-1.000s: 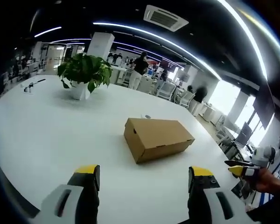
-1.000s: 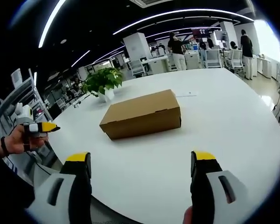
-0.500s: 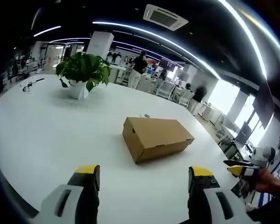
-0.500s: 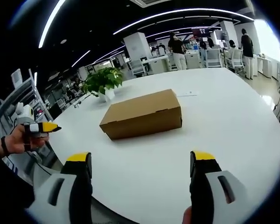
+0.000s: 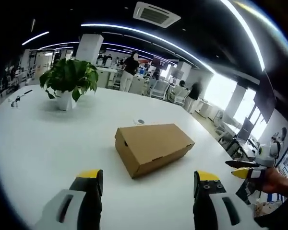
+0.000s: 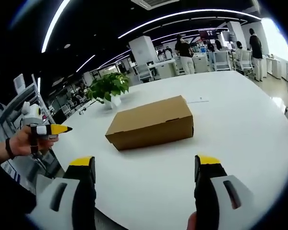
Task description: Operate the shoe box by opening the lid, removing the specified soft item, and placing it in the target area until the item is outside and the box remains undamaged.
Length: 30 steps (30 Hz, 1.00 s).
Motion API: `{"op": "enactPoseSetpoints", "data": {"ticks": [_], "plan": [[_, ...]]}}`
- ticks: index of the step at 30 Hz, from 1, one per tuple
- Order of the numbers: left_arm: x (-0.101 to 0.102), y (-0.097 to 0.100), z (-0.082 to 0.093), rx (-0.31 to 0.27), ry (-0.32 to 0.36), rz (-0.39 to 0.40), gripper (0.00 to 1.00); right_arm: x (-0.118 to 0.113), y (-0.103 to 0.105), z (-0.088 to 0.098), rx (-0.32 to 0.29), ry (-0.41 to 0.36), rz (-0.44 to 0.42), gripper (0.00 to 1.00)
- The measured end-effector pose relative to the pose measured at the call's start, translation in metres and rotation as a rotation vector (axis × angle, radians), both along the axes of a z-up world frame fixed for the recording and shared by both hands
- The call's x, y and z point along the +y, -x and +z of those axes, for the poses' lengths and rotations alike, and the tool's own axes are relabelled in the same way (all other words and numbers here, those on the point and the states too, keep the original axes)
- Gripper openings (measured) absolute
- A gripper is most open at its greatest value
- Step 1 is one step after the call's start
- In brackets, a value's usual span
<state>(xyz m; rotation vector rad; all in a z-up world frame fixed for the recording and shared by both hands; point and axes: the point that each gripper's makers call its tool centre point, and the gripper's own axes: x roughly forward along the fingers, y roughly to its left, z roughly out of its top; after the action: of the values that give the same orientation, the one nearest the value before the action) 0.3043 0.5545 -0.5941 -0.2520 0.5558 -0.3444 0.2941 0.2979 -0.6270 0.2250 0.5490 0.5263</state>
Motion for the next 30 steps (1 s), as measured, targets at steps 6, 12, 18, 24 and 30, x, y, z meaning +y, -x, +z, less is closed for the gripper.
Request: {"op": "enactPoseSetpoints", "data": {"ticks": [6, 12, 18, 24, 30], "plan": [[-0.006, -0.018, 0.002, -0.015, 0.009, -0.027, 0.79, 0.008, -0.023, 0.000, -0.006, 0.000, 0.015, 0.80], [-0.010, -0.034, -0.005, -0.010, 0.026, -0.040, 0.78, 0.009, -0.051, 0.002, -0.012, -0.001, 0.013, 0.79], [-0.011, -0.050, -0.013, -0.002, 0.045, -0.038, 0.78, 0.008, -0.072, -0.003, 0.003, 0.001, 0.010, 0.78], [-0.013, -0.061, -0.025, 0.016, 0.038, -0.043, 0.78, -0.002, -0.094, -0.017, 0.026, 0.017, 0.010, 0.78], [-0.019, -0.075, -0.038, 0.038, 0.043, -0.056, 0.77, -0.021, -0.121, -0.023, 0.047, -0.012, -0.035, 0.78]]}}
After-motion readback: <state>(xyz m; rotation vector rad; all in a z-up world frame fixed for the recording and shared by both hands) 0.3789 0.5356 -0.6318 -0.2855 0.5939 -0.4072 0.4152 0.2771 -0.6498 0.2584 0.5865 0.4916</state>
